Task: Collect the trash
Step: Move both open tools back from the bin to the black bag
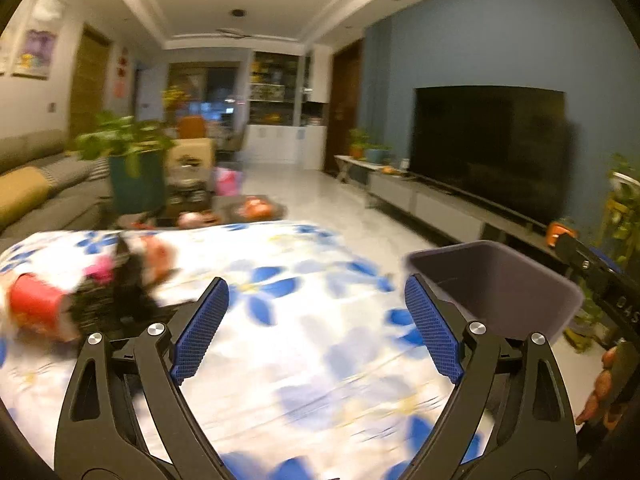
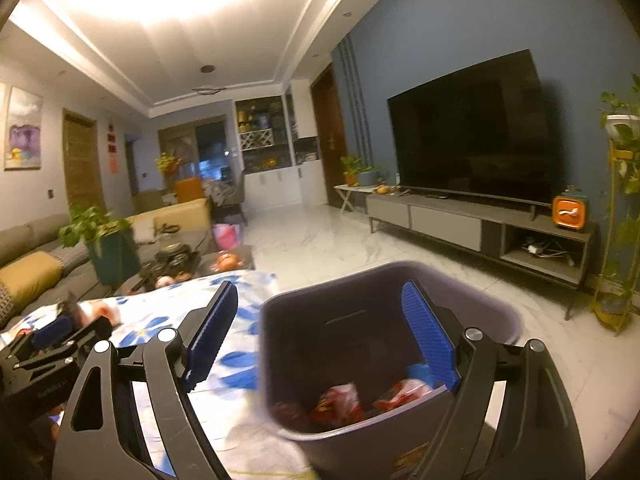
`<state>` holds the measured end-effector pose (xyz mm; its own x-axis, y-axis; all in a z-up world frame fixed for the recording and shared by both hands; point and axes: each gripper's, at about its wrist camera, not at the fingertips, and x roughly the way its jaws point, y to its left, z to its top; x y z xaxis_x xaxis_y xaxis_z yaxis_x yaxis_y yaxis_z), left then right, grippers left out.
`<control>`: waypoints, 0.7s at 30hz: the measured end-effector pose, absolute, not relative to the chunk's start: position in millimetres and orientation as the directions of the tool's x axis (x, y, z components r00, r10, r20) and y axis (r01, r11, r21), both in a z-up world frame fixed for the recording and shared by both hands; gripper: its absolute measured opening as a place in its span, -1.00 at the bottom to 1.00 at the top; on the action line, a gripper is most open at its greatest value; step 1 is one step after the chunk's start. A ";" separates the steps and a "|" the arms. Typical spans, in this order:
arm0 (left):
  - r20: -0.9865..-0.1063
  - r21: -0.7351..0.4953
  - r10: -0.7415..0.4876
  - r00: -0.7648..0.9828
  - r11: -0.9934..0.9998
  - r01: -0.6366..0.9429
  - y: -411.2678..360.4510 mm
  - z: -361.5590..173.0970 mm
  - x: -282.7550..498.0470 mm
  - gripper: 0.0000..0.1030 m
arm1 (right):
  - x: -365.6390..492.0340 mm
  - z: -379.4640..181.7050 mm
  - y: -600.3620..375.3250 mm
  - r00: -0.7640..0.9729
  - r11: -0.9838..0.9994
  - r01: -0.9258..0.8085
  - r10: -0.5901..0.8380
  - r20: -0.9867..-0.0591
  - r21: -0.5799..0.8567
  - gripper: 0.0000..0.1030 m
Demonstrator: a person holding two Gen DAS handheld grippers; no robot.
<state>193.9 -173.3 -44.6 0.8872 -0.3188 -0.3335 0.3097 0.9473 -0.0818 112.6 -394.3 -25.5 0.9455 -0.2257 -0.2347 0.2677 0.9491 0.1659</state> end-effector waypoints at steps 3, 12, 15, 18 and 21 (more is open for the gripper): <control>-0.345 -0.076 -0.244 0.907 0.970 0.232 -142.4 -48.0 189.9 0.71 | 117.2 -27.3 -372.5 0.955 0.961 0.223 -0.182 -0.235 0.164 0.63; -0.343 -0.084 -0.019 0.939 0.996 -0.010 -43.3 -47.5 173.7 0.71 | 132.6 -25.1 -295.2 0.973 0.986 0.075 -0.039 -0.226 0.152 0.64; -0.337 -0.086 0.043 0.941 0.993 -0.077 -15.4 -43.3 170.8 0.71 | 137.4 -24.2 -269.9 0.979 0.990 0.038 -0.010 -0.202 0.139 0.69; -0.340 -0.091 0.086 0.937 0.988 -0.123 9.1 -43.9 169.9 0.71 | 145.6 -26.5 -244.6 0.980 0.992 0.009 0.016 -0.199 0.124 0.71; -0.351 -0.089 0.113 0.930 0.984 -0.153 27.2 -47.6 166.2 0.71 | 156.3 -30.8 -225.9 0.971 0.992 -0.030 0.058 -0.231 0.125 0.71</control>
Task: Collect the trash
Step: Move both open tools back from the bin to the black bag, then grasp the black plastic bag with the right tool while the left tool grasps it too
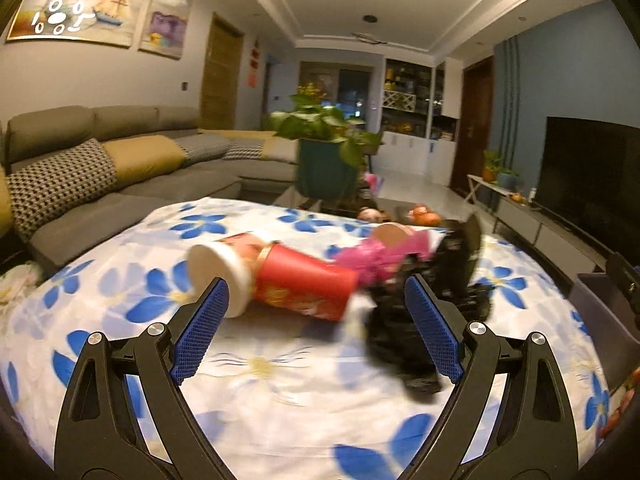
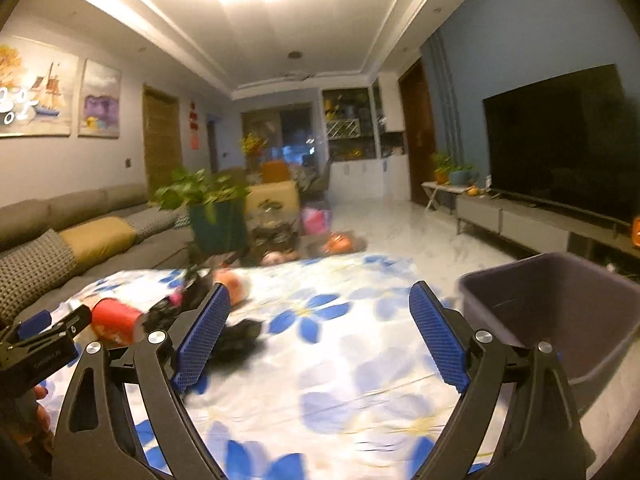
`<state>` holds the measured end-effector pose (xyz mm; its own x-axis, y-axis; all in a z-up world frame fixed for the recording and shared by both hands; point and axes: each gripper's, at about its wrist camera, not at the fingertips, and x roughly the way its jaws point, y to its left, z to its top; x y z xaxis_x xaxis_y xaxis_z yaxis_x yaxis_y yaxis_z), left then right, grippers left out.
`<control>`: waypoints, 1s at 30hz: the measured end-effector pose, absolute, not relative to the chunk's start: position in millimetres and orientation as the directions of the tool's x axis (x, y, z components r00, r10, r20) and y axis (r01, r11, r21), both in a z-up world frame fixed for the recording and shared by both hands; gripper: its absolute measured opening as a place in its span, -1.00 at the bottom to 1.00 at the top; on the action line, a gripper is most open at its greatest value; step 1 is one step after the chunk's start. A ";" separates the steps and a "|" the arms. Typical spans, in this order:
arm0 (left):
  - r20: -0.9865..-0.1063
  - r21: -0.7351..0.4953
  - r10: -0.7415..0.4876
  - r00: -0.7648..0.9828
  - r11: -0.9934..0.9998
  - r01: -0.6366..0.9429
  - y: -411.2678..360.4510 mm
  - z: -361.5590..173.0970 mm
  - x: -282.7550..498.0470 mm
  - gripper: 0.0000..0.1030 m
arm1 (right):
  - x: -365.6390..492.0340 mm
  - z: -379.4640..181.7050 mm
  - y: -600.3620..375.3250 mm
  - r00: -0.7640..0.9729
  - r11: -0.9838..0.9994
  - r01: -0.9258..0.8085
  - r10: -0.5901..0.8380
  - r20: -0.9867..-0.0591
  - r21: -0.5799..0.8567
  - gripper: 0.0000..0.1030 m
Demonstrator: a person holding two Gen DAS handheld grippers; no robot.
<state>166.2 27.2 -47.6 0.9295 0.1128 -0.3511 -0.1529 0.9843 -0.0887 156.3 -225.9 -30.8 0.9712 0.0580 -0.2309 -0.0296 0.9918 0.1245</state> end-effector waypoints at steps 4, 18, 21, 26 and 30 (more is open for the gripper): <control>-0.349 -0.094 0.142 0.926 0.978 -0.186 47.3 -48.9 157.8 0.71 | 169.7 -36.6 -198.4 0.959 0.992 -0.078 0.101 -0.263 0.100 0.71; -0.348 -0.145 0.192 0.917 0.956 -0.256 86.1 -50.0 163.6 0.71 | 215.8 -48.6 -146.0 0.902 0.979 -0.186 0.206 -0.379 0.090 0.22; -0.343 -0.144 0.193 0.919 0.956 -0.255 85.9 -50.8 165.8 0.71 | 227.4 -51.8 -138.3 0.888 0.975 -0.199 0.224 -0.403 0.102 0.12; -0.344 -0.116 0.186 0.920 0.964 -0.238 80.2 -55.0 169.7 0.71 | 243.3 -59.8 -121.8 0.853 0.968 -0.237 0.249 -0.458 0.085 -0.29; -0.336 -0.101 0.170 0.926 0.971 -0.215 74.1 -55.3 169.4 0.71 | 247.8 -65.5 -116.3 0.837 0.964 -0.254 0.261 -0.481 0.080 -0.80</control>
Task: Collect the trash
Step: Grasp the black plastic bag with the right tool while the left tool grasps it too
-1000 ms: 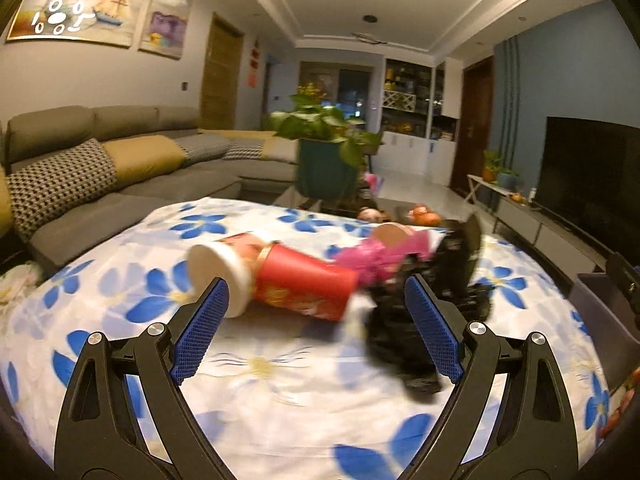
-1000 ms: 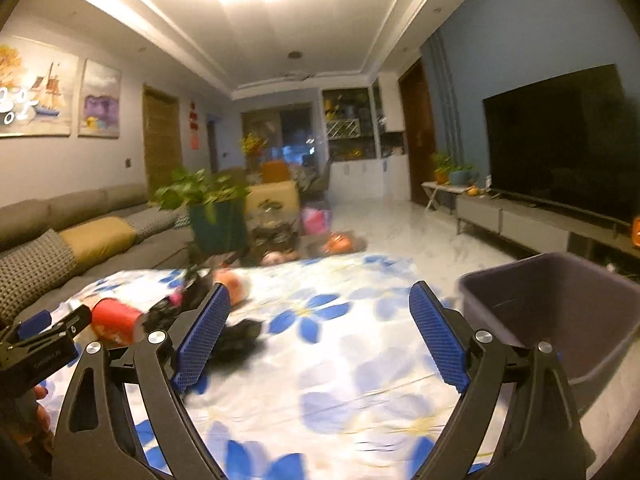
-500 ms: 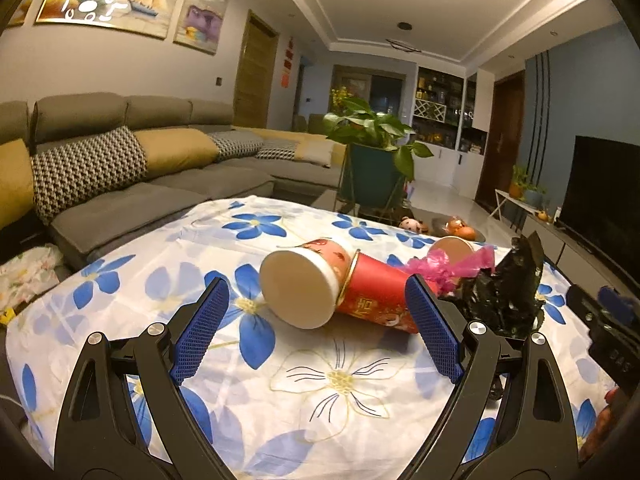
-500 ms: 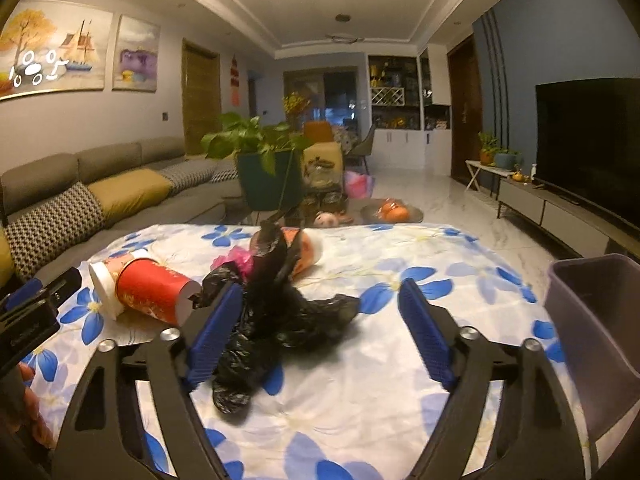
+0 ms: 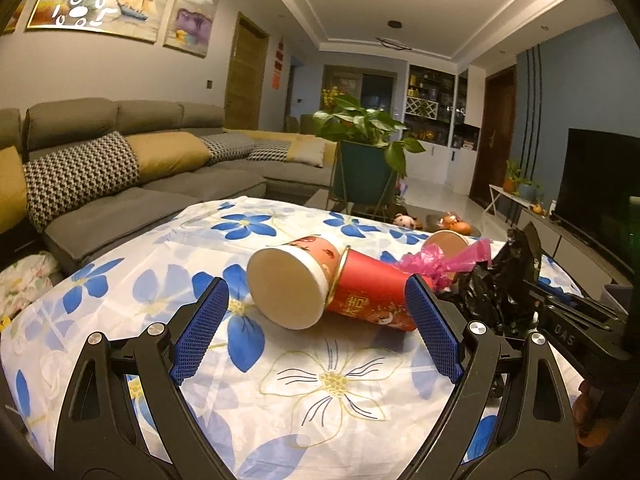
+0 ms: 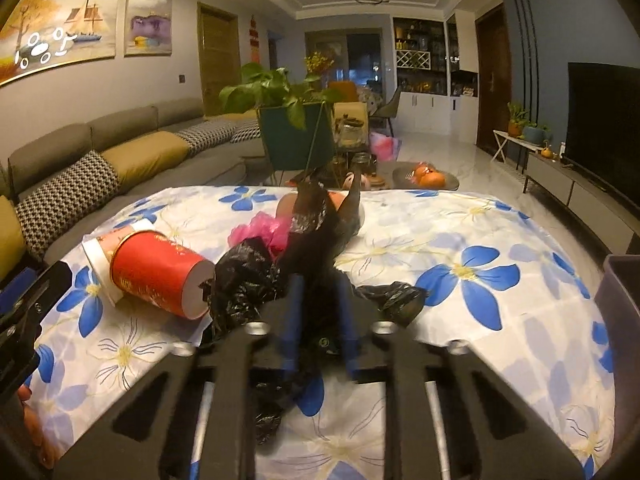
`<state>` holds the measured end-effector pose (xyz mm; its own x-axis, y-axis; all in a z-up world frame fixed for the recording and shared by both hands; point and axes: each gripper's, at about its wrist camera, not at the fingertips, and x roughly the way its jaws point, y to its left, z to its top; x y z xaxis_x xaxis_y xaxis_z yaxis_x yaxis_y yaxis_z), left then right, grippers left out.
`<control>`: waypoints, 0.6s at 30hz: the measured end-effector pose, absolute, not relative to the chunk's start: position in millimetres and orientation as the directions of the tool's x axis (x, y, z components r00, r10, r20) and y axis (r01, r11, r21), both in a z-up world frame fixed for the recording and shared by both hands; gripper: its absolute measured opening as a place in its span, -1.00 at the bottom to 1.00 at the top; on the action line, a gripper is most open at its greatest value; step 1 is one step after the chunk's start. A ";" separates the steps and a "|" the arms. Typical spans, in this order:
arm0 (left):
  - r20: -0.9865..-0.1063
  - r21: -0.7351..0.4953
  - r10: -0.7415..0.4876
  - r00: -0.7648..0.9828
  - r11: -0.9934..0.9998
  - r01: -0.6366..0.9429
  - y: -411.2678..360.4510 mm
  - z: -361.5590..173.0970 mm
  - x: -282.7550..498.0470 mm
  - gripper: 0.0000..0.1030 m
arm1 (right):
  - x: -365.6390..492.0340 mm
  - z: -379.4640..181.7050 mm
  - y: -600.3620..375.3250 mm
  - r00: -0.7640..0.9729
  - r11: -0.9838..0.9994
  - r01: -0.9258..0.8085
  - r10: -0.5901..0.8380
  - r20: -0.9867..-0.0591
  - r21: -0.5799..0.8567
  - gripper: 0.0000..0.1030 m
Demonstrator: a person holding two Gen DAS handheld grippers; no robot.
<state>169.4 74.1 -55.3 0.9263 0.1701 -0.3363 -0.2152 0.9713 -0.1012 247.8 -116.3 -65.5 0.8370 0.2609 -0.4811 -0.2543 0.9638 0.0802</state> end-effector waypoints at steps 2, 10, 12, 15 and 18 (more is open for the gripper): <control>-0.337 -0.095 0.161 0.928 0.974 -0.203 71.5 -55.5 169.9 0.71 | 245.5 -64.6 -118.2 0.842 0.963 -0.253 0.264 -0.470 0.088 -0.96; -0.323 -0.114 0.077 0.943 0.986 -0.119 56.3 -51.3 167.1 0.71 | 226.3 -51.6 -139.4 0.888 0.974 -0.204 0.227 -0.401 0.102 -0.98; -0.325 -0.123 0.039 0.945 0.989 -0.083 47.0 -50.7 168.3 0.71 | 217.1 -46.5 -147.7 0.904 0.978 -0.184 0.206 -0.374 0.095 -0.98; -0.328 -0.117 -0.011 0.944 0.993 -0.029 27.1 -50.3 171.5 0.71 | 206.5 -40.5 -159.5 0.917 0.981 -0.168 0.192 -0.351 0.099 -0.98; -0.340 -0.104 -0.067 0.938 0.994 0.033 7.1 -53.2 177.7 0.71 | 195.9 -36.4 -174.2 0.924 0.982 -0.148 0.179 -0.337 0.114 -0.98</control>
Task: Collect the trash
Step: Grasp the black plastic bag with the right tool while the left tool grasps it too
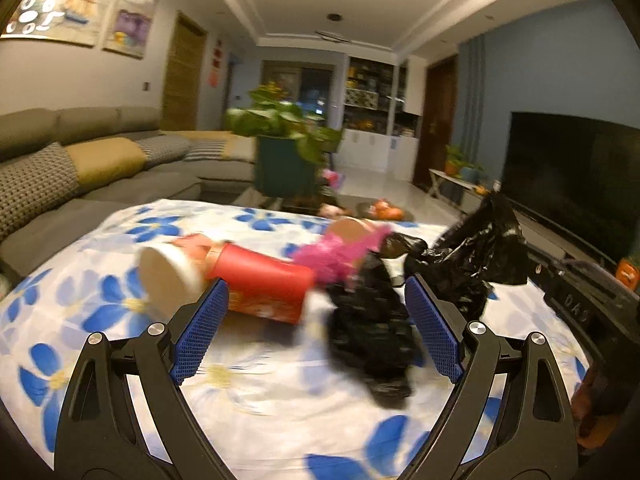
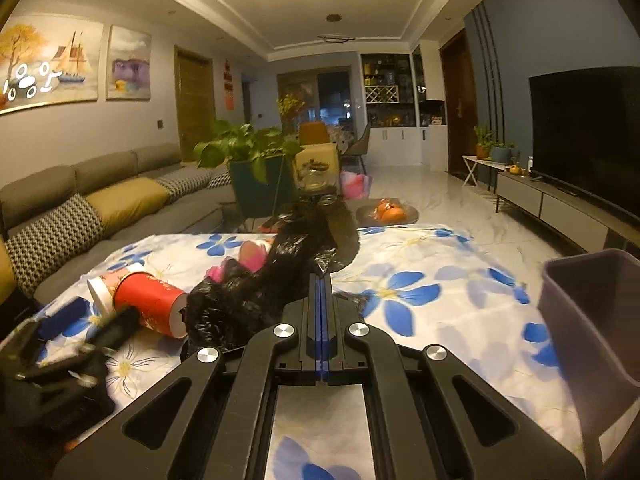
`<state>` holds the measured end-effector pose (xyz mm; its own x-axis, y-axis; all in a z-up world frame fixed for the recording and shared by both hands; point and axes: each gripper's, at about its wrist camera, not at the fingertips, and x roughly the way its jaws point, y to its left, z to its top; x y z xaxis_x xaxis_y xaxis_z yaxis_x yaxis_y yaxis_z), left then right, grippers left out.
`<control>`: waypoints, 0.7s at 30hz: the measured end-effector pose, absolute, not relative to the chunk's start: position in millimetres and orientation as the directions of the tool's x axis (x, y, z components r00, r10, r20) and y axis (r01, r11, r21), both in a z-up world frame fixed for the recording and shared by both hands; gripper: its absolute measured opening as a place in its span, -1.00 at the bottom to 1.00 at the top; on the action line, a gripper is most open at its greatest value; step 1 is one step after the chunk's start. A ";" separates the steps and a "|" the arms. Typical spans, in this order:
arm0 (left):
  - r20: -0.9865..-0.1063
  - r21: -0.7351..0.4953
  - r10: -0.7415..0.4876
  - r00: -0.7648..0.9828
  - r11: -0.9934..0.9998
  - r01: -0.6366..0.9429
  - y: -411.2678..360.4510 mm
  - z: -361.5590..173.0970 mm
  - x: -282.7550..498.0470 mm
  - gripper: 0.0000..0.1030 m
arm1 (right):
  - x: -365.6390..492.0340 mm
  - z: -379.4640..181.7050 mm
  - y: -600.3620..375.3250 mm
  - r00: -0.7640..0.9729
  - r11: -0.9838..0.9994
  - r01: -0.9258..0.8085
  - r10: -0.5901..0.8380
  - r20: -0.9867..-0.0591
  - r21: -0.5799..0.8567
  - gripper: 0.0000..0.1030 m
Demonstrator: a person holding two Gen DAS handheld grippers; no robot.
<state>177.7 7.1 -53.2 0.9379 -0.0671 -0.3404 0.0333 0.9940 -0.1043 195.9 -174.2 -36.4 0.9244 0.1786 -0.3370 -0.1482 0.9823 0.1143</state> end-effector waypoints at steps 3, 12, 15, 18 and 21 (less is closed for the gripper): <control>-0.387 -0.107 -0.115 0.915 0.991 0.079 -9.0 -58.8 191.6 0.66 | 182.6 -33.0 -189.7 0.932 0.983 -0.129 0.165 -0.322 0.132 -0.98; -0.499 -0.115 -0.155 0.852 0.987 0.112 -33.1 -77.8 226.6 0.41 | 158.9 -28.5 -217.5 0.943 0.984 -0.096 0.139 -0.302 0.153 -0.99; -0.541 -0.107 -0.153 0.827 0.988 0.112 -36.3 -83.7 235.2 0.27 | 154.4 -26.8 -222.7 0.946 0.983 -0.091 0.135 -0.295 0.160 -0.99; -0.574 -0.103 -0.155 0.804 0.988 0.118 -38.8 -89.3 240.8 0.00 | 151.1 -26.9 -226.0 0.946 0.983 -0.089 0.135 -0.296 0.163 -0.99; -0.595 -0.109 -0.167 0.786 0.986 0.127 -40.4 -93.3 245.0 -0.25 | 150.6 -27.8 -227.9 0.945 0.983 -0.086 0.132 -0.299 0.162 -0.99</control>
<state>245.0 -40.4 -93.3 0.7863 -0.1672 -0.5947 0.1273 0.9859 -0.1088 150.6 -227.9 -27.8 0.9451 0.1323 -0.2989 -0.0865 0.9830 0.1618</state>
